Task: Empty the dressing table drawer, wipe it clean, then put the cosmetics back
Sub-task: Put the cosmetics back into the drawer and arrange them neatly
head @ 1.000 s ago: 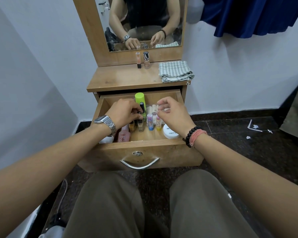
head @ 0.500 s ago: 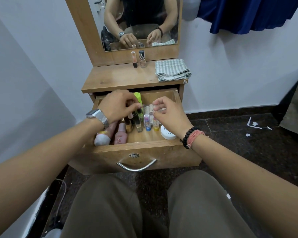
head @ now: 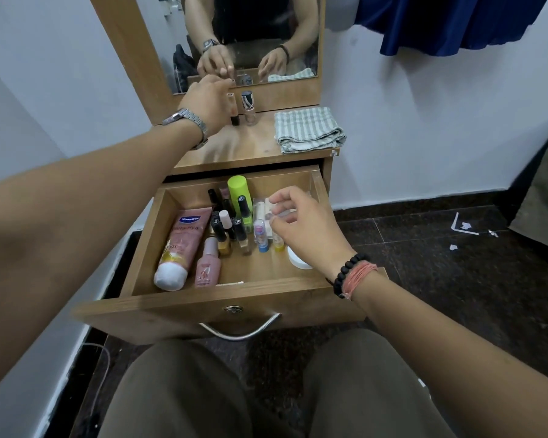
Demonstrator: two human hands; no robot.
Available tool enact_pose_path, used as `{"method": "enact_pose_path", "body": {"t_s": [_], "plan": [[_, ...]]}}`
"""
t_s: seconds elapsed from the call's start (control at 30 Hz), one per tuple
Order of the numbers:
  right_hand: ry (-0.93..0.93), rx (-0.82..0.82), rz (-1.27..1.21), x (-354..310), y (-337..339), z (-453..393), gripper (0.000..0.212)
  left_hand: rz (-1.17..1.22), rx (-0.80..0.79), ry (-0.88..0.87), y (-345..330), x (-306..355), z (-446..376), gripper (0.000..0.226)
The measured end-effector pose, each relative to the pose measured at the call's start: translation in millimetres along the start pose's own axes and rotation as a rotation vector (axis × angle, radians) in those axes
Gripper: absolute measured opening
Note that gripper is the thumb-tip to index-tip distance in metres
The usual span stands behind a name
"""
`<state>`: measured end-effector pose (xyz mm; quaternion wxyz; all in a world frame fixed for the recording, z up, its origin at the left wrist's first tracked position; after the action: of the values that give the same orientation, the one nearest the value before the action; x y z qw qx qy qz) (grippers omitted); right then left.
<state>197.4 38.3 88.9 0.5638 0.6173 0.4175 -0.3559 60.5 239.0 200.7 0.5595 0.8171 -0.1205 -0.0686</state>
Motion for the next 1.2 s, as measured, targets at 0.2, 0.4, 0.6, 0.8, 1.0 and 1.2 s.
{"method": "enact_pose_path", "body": {"t_s": [0.2,0.4,0.6,0.8,1.0,1.2], "plan": [[0.011,0.001,0.007,-1.8,0.9,0.7,0.026,0.05,0.018,0.017,-2.2,-3.2,-9.3,0.023],[0.017,0.005,0.016,-1.7,2.7,0.7,0.025,0.169,0.114,0.061,13.5,-17.5,12.5,0.024],[0.007,0.026,0.024,1.7,2.4,-0.4,0.025,0.194,0.156,-0.206,51.6,0.9,87.2,0.021],[-0.034,0.038,0.026,8.2,4.9,-1.9,0.023,0.306,-0.091,-0.293,51.2,18.9,176.5,0.019],[-0.048,0.037,0.058,6.7,4.5,-2.0,0.023,0.13,-0.195,-0.282,3.3,18.4,215.4,0.03],[-0.051,0.04,0.066,6.4,4.9,-1.3,0.024,0.038,-0.263,-0.27,-29.4,13.5,219.2,0.03]]}}
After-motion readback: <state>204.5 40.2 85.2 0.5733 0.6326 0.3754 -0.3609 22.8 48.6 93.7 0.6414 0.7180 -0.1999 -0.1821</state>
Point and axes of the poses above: each hand's wrist, its own z-axis away from the middle knuckle, its own y-axis out of the back of the hand, x = y × z, the point moved 9 cm from there along -z, towards the middle knuckle, and after that the axes turned 3 degrees about -z, right-handed, at the moved point
